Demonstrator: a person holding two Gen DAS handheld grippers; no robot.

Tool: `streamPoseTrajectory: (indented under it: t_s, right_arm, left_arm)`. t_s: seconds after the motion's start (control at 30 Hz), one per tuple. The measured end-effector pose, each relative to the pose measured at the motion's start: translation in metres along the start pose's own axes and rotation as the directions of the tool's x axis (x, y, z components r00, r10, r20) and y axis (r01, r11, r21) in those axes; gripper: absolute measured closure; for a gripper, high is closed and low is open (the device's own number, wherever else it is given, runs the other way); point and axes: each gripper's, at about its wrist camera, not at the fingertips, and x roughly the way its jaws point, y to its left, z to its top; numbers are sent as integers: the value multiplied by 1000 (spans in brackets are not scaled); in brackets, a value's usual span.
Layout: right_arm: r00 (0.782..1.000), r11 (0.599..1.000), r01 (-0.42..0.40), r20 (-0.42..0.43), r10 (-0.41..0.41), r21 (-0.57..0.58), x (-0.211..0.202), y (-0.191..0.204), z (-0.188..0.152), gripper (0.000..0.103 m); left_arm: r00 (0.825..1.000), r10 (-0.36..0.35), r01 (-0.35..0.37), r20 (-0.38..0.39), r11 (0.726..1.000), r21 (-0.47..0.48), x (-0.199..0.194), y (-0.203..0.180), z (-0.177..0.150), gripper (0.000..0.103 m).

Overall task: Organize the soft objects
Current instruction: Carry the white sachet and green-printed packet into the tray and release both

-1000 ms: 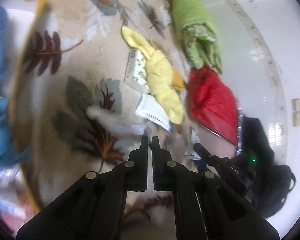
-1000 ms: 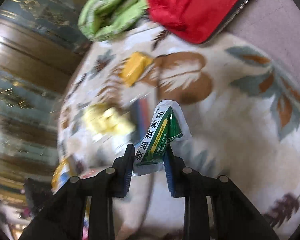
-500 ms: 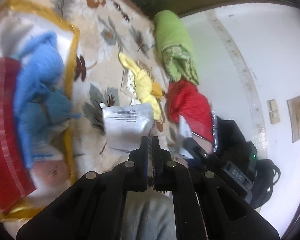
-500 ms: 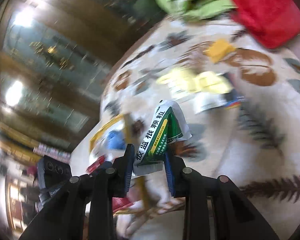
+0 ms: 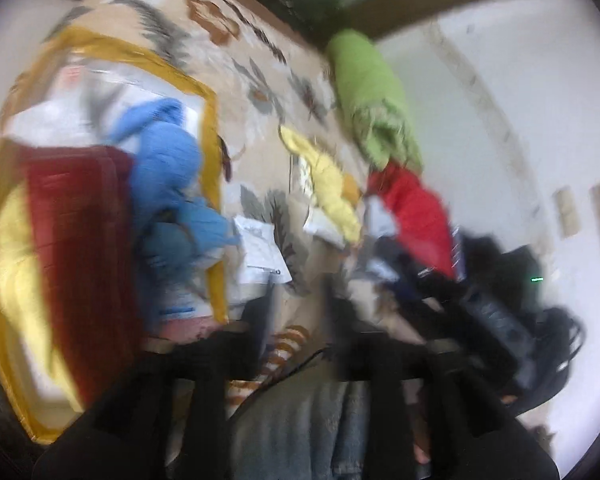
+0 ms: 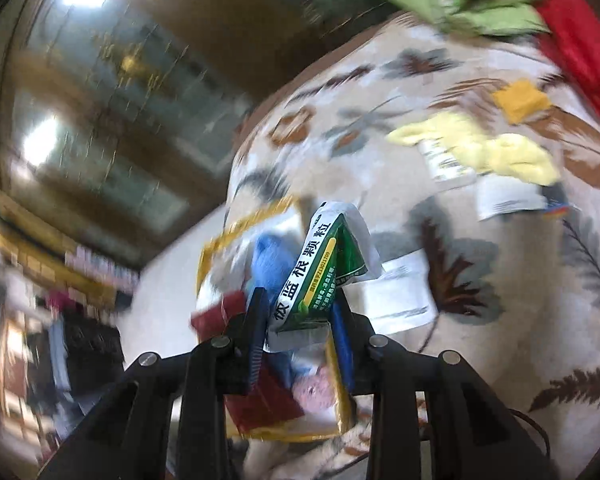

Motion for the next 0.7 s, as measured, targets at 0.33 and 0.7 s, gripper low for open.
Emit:
streamPoseTrajectory:
  t_s: [0.33, 0.7]
  right_arm:
    - [985, 982, 132, 92, -145, 136, -9, -42, 18, 71]
    - [990, 993, 111, 88, -114, 34, -12, -30, 14, 71]
  left_arm:
    - [876, 437, -388, -205, 890, 241, 170, -21, 31, 31]
    - [893, 411, -361, -181, 897, 255, 163, -1, 27, 89]
